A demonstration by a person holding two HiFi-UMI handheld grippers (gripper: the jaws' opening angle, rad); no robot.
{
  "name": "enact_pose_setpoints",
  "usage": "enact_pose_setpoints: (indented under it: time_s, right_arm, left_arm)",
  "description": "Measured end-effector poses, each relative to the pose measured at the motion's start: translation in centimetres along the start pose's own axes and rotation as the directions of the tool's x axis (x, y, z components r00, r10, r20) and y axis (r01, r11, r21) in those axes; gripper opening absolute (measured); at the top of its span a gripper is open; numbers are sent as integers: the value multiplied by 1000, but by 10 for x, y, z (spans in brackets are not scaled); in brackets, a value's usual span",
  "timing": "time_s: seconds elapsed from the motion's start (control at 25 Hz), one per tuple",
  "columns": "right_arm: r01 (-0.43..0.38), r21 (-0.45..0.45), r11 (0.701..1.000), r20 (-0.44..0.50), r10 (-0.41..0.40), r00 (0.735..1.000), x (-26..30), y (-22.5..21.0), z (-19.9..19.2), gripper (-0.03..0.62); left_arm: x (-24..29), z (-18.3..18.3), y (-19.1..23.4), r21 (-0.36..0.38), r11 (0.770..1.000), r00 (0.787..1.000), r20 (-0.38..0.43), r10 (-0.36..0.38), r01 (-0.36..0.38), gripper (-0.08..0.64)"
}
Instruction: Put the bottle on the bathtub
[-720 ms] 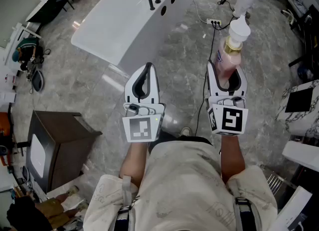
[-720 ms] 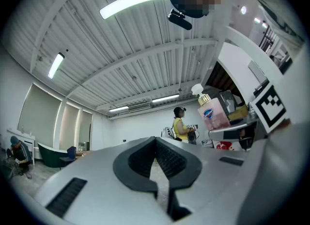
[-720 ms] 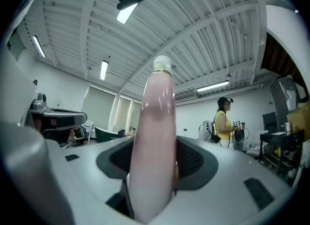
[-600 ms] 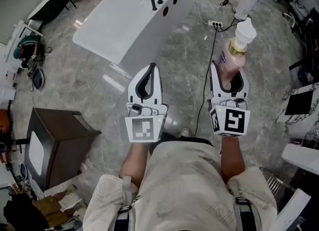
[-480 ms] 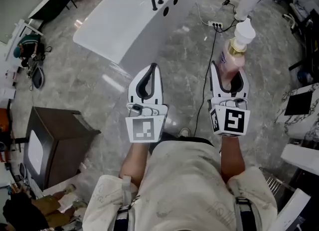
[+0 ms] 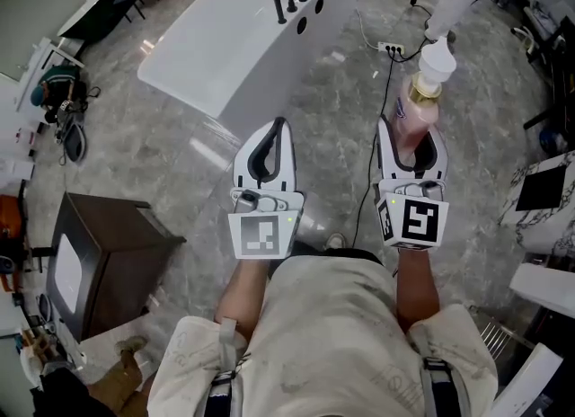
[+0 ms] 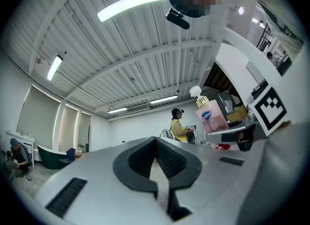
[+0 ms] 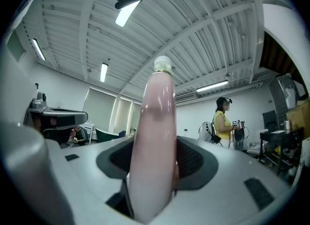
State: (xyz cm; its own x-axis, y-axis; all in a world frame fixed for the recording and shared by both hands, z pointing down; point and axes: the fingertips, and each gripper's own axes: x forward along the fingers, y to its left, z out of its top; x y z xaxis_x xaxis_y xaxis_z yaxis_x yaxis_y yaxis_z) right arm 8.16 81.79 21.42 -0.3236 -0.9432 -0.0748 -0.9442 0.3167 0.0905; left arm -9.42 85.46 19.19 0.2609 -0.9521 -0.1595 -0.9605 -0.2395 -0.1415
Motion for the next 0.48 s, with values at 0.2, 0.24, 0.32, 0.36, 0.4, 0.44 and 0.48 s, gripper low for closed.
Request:
enact_pose_setpoints:
  time_s: [0.2,0.24,0.32,0.36,0.4,0.44,0.48]
  right_arm:
    - [-8,30,1000,-23,9,1000,-9,-11,-13,224]
    - [-12,38,999,-29,13,999,-11,-14,-16,224]
    - [-16,54,998,-40,19,999,-14,-21,-21,224]
    - [-16,63,998,-43,19,999,-16,-26,-23,224]
    - [-15,73,997,-43,18,999,-17,-30,-24,224]
    - [-12,82,997,-43,15,999,-18,-35,-24,224]
    - [-8,89,996,-41,12,999,-18,-39,-24,224]
  left_arm:
    - [3,-5,-19,-12,1000,1000,-29,2,-2,2]
    - [4,-5,-23,-13,1000,999,-35,2,-2,2]
    - [8,-6,-32,-19,1000,999,-46,2,-3,2]
    - [10,-7,-36,-24,1000,999,-50,1,-2,2]
    - [12,-6,-40,-27,1000,999,-52,-1,0,2]
    - [14,-6,-43,-29,1000,999,-53,-4,3,3]
    - [15,-5,-46,-27,1000,998,-54,-7,6,2]
